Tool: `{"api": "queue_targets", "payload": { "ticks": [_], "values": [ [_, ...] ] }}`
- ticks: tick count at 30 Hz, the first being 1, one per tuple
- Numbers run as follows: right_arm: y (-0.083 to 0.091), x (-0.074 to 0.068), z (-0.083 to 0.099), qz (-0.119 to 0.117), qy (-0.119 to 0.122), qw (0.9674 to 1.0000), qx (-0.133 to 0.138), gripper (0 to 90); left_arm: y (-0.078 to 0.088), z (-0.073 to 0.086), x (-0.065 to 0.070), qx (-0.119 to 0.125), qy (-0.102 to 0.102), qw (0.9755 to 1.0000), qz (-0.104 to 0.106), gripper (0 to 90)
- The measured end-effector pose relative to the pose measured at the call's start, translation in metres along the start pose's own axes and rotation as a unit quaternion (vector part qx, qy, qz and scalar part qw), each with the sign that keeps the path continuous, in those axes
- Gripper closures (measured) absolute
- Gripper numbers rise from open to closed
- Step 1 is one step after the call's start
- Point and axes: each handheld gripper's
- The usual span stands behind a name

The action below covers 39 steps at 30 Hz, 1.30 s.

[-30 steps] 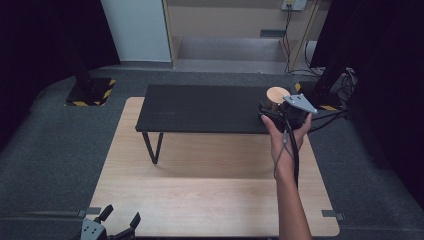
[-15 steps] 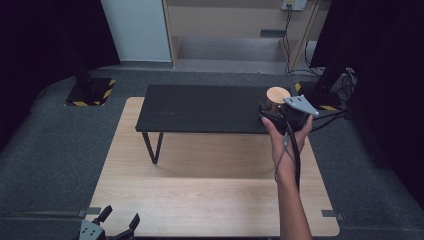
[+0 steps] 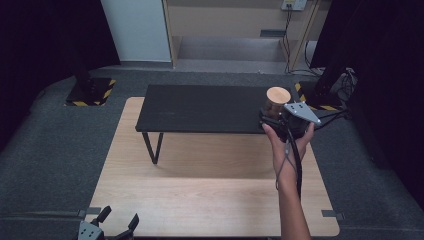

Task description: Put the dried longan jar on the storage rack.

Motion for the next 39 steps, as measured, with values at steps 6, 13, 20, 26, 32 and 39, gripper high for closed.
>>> {"api": "queue_targets", "payload": {
  "ticks": [6,13,20,26,32,39],
  "values": [
    [0.026,0.003,0.021,0.000,-0.011,0.9999,0.011,1.1,-0.001,-0.002,0.000,0.001,-0.005,1.0000,-0.004,4.0],
    [0.064,0.011,0.052,-0.006,-0.023,0.9995,0.020,1.1,-0.006,-0.005,-0.002,-0.001,-0.009,0.9999,-0.008,3.9],
    [0.098,0.017,0.088,-0.009,-0.037,0.9990,0.022,1.1,-0.014,-0.007,-0.006,-0.005,-0.016,0.9997,-0.019,3.9],
    [0.122,0.023,0.119,-0.007,-0.046,0.9988,0.014,1.2,-0.017,-0.013,-0.011,-0.001,-0.024,0.9990,-0.037,3.9],
    [0.138,0.026,0.142,-0.007,-0.044,0.9989,0.014,1.3,-0.021,-0.019,-0.016,-0.004,-0.037,0.9983,-0.044,3.8],
    [0.150,0.032,0.169,-0.004,-0.050,0.9984,0.028,1.6,-0.026,-0.019,-0.018,-0.009,-0.038,0.9980,-0.049,3.7]
  ]
}}
Point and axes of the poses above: each handheld gripper's, and its own axes: y roughly backward along the jaws, z roughly out of its underside, x roughly to its right, and after that the axes turned 14 degrees about z, right-handed
